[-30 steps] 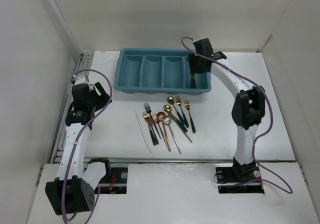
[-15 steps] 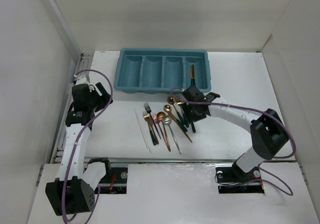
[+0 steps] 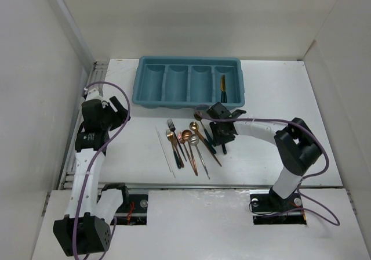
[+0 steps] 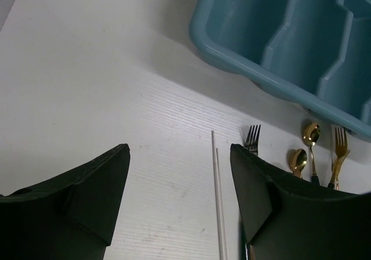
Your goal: Sort the eating utensils into containers
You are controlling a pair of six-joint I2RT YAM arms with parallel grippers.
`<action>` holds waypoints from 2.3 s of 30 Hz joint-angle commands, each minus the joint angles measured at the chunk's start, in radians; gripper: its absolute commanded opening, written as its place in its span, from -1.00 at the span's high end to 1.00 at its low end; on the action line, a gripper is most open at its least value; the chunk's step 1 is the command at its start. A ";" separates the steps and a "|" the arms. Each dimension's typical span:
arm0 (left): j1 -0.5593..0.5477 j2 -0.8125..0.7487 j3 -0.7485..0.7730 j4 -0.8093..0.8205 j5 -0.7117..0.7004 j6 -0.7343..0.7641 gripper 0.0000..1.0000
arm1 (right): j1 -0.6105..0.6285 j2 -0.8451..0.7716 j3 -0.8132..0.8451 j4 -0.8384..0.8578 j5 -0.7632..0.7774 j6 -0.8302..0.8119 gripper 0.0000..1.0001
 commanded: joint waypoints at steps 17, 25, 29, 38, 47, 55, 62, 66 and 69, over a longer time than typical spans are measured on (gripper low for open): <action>0.003 -0.023 -0.003 0.017 0.005 -0.019 -0.33 | -0.002 -0.042 -0.089 0.069 -0.037 0.017 0.92; 0.003 -0.023 -0.012 0.017 0.005 -0.019 -0.33 | -0.002 -0.201 -0.074 -0.018 0.010 0.007 1.00; 0.003 -0.014 -0.012 0.026 0.014 -0.019 -0.30 | 0.009 -0.317 0.028 -0.100 0.059 -0.040 1.00; 0.003 0.015 -0.030 0.036 0.046 -0.037 -0.28 | -0.031 -0.062 0.573 0.023 0.112 -0.154 1.00; -0.044 0.092 -0.030 -0.004 0.106 -0.057 -0.23 | -0.144 0.401 1.013 0.067 0.049 -0.164 1.00; -0.191 0.316 0.035 -0.084 0.095 -0.059 -0.23 | -0.144 0.525 1.035 0.075 0.047 -0.143 0.82; -0.348 0.451 0.035 -0.124 0.104 -0.103 -0.21 | -0.144 0.477 1.012 0.057 0.073 -0.125 -0.18; -0.431 0.485 0.016 -0.133 0.104 -0.131 0.05 | -0.144 0.383 0.948 0.087 0.096 -0.125 -0.19; -0.466 0.509 0.006 -0.142 0.084 -0.154 0.17 | -0.121 0.287 0.857 0.116 0.116 -0.125 -0.19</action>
